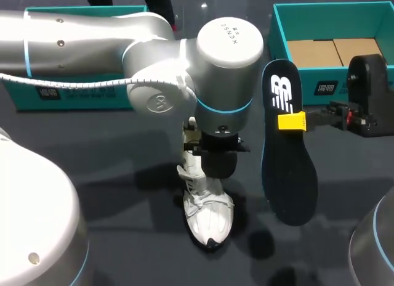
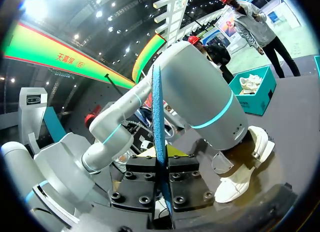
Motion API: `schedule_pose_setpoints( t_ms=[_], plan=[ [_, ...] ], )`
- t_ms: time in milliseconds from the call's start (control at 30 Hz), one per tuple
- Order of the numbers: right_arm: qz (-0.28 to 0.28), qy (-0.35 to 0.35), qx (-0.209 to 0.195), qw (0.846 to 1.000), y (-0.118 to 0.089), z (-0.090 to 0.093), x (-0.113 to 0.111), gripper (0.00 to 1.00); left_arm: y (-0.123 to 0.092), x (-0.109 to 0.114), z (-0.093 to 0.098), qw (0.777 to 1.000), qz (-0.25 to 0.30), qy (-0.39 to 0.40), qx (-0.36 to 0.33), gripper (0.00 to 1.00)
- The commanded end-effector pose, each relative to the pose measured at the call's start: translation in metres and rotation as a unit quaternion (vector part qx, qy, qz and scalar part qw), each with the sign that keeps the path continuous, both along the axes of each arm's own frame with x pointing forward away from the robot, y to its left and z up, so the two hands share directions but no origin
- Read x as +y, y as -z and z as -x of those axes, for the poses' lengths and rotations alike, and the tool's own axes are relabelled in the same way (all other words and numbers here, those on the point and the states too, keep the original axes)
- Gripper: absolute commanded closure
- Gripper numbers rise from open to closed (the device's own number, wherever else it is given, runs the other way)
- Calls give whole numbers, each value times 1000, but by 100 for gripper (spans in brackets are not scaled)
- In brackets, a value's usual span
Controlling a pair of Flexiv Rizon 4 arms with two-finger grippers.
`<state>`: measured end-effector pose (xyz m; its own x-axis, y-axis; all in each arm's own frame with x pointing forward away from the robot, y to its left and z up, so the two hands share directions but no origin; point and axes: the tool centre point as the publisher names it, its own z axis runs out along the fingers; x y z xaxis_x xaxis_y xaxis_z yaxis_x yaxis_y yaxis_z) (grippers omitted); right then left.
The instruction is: Take the shoe out of the shoebox, open the shoe tongue, remove and reinsert the insole, then place the shoe into the shoebox
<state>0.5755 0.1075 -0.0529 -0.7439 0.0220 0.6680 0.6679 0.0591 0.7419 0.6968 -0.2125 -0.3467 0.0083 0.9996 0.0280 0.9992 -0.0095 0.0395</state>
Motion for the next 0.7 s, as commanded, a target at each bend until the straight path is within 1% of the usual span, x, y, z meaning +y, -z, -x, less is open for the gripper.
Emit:
schedule_pose_setpoints(
  t_ms=[33,200,333,700],
  plan=[
    [1,5,0,1000,0,6,-1,100,3,0,-5,1000,4,1,7,100],
    [1,5,0,1000,0,6,-1,100,8,-1,-12,999,17,17,27,100],
    [1,5,0,1000,0,6,-1,100,14,-3,-17,999,11,17,36,100],
    [1,5,0,1000,0,6,-1,100,29,-9,-19,999,-3,17,46,100]
  ],
)
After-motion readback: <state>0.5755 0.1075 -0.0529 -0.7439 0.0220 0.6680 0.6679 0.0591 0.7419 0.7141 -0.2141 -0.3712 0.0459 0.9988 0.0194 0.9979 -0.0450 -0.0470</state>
